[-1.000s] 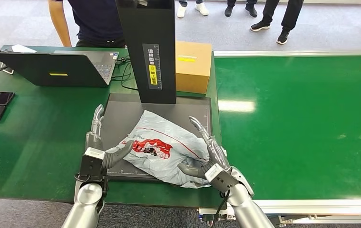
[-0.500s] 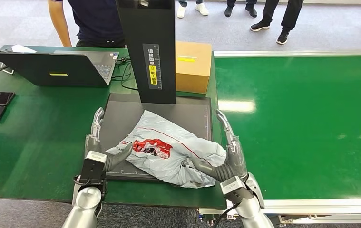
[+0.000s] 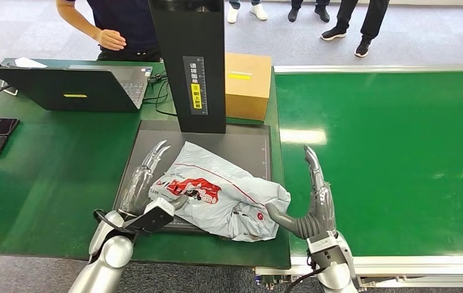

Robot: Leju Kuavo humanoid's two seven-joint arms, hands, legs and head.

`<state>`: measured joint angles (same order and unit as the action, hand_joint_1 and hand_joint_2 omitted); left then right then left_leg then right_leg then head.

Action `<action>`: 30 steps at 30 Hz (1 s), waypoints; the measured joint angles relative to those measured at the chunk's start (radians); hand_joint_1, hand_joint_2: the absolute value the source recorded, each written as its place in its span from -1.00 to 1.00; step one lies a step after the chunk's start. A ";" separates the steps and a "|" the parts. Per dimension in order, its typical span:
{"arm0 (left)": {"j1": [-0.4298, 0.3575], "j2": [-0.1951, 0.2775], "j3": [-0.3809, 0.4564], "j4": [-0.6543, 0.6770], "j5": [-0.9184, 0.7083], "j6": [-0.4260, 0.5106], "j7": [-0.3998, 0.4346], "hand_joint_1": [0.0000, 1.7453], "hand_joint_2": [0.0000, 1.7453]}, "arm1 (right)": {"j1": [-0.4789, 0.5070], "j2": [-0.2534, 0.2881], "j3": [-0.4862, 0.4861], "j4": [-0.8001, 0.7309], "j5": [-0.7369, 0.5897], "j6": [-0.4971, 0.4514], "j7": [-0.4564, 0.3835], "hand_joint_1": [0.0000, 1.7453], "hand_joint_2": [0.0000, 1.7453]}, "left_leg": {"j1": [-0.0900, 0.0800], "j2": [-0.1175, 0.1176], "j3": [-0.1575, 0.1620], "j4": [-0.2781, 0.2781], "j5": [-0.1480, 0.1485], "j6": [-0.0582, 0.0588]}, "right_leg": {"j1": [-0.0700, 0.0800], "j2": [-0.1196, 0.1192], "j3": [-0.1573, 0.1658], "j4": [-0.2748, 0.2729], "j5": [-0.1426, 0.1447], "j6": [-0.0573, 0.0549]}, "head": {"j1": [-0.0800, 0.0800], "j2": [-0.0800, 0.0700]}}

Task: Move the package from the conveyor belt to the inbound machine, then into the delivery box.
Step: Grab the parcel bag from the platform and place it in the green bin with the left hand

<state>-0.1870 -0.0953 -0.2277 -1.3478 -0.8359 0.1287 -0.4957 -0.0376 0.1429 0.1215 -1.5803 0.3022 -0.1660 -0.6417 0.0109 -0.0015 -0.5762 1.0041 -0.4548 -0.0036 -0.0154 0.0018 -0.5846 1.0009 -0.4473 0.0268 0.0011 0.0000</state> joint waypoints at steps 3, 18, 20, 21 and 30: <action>-0.030 0.016 -0.034 0.002 -0.055 -0.023 0.033 -1.00 1.00 | 0.008 0.005 -0.024 -0.016 0.004 0.007 0.000 -1.00 1.00 | 0.000 0.000 0.000 0.000 0.000 0.000 | 0.000 0.000 0.000 0.000 0.000 0.000 | 0.000 0.000; -0.278 0.069 -0.219 0.276 -0.190 -0.188 0.139 -1.00 1.00 | 0.071 0.013 -0.106 -0.060 -0.039 0.005 -0.005 -1.00 1.00 | 0.000 0.000 0.000 0.000 0.000 0.000 | 0.000 0.000 0.000 0.000 0.000 0.000 | 0.000 0.000; -0.322 0.072 -0.250 0.348 -0.192 -0.218 0.142 -1.00 1.00 | 0.079 0.014 -0.114 -0.066 -0.045 0.004 -0.005 -1.00 1.00 | 0.000 0.000 0.000 0.000 0.000 0.000 | 0.000 0.000 0.001 0.000 0.000 0.000 | 0.000 0.000; -0.347 0.073 -0.266 0.387 -0.191 -0.234 0.143 -1.00 1.00 | 0.082 0.015 -0.119 -0.068 -0.048 0.003 -0.005 -1.00 1.00 | 0.000 0.000 0.001 0.000 0.000 0.000 | 0.000 0.000 0.001 0.000 0.000 0.000 | 0.000 0.000; -0.527 0.074 -0.389 0.653 -0.160 -0.285 0.142 0.76 1.00 | 0.084 0.016 -0.130 -0.072 -0.067 0.004 -0.004 -1.00 1.00 | 0.000 0.000 0.010 -0.001 -0.001 0.000 | 0.000 0.000 0.011 0.000 0.000 0.000 | 0.000 0.000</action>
<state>-0.7139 -0.0217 -0.6165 -0.6949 -0.9961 -0.1560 -0.3535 0.0465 0.1591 -0.0086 -1.6522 0.2356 -0.1623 -0.6462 0.0108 -0.0016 -0.5659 1.0034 -0.4555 -0.0036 -0.0156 0.0016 -0.5741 1.0009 -0.4473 0.0265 0.0012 0.0000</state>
